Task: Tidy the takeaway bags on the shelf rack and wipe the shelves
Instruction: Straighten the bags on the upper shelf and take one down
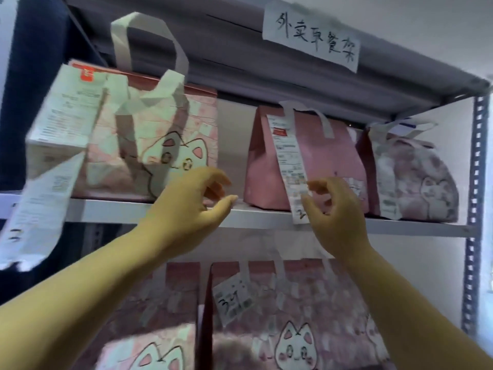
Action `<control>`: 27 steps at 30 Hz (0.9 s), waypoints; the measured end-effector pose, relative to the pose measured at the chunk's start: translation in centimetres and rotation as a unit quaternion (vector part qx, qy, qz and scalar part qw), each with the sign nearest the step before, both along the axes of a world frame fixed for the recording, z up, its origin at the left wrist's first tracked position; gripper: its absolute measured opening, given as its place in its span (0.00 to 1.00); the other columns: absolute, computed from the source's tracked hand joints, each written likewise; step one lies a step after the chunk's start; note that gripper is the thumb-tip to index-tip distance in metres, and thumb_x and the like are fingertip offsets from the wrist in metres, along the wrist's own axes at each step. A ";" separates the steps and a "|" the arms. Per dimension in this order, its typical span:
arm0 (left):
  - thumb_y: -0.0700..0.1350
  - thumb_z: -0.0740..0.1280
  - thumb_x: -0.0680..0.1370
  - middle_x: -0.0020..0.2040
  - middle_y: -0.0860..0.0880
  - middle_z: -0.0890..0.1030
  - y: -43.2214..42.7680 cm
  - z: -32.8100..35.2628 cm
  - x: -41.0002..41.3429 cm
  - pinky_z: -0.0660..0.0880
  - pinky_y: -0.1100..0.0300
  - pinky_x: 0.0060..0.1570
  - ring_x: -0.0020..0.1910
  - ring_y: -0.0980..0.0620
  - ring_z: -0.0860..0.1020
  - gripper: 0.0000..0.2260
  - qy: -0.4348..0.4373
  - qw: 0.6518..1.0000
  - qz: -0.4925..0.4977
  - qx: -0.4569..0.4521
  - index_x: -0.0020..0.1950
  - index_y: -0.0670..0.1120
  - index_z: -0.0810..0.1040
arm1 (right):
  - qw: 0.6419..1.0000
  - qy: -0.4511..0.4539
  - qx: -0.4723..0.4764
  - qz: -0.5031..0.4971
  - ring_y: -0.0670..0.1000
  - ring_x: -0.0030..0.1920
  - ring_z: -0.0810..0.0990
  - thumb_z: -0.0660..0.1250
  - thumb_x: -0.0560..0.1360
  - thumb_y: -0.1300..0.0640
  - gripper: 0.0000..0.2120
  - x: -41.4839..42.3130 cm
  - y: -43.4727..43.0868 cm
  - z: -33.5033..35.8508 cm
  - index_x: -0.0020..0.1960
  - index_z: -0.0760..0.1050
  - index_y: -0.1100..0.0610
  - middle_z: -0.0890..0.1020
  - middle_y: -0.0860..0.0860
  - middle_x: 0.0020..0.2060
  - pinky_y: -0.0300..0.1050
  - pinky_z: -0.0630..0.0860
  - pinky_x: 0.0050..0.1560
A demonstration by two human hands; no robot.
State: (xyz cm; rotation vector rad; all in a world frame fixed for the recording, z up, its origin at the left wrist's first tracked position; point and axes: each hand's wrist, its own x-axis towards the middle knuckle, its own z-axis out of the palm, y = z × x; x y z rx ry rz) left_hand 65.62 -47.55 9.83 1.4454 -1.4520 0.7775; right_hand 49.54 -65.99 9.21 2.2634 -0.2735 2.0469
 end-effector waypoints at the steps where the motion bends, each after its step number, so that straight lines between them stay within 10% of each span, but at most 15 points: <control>1: 0.52 0.65 0.73 0.44 0.56 0.77 -1.2 0.0 -0.7 0.74 0.68 0.40 0.43 0.62 0.76 0.10 -0.003 1.000 -0.001 -0.001 0.52 0.50 0.76 | 1.000 0.001 0.005 -0.012 0.53 0.45 0.76 0.70 0.70 0.64 0.10 -0.8 -1.2 0.2 0.51 0.77 0.63 0.79 0.55 0.44 0.50 0.76 0.44; 12: 0.54 0.68 0.74 0.67 0.47 0.66 -11.8 -0.3 -4.6 0.69 0.49 0.62 0.65 0.48 0.68 0.30 0.089 0.993 0.083 0.001 0.72 0.47 0.61 | 0.973 0.066 0.181 -0.127 0.62 0.62 0.63 0.70 0.70 0.48 0.31 -5.7 -12.1 1.4 0.67 0.63 0.59 0.67 0.61 0.61 0.55 0.63 0.60; 27: 0.56 0.69 0.72 0.54 0.52 0.77 -11.4 0.7 -4.5 0.74 0.52 0.53 0.51 0.52 0.76 0.15 0.134 0.983 0.122 0.011 0.54 0.52 0.73 | 0.977 0.090 0.195 -0.018 0.59 0.58 0.69 0.70 0.70 0.47 0.31 -4.6 -12.8 1.1 0.66 0.64 0.60 0.71 0.58 0.58 0.55 0.69 0.60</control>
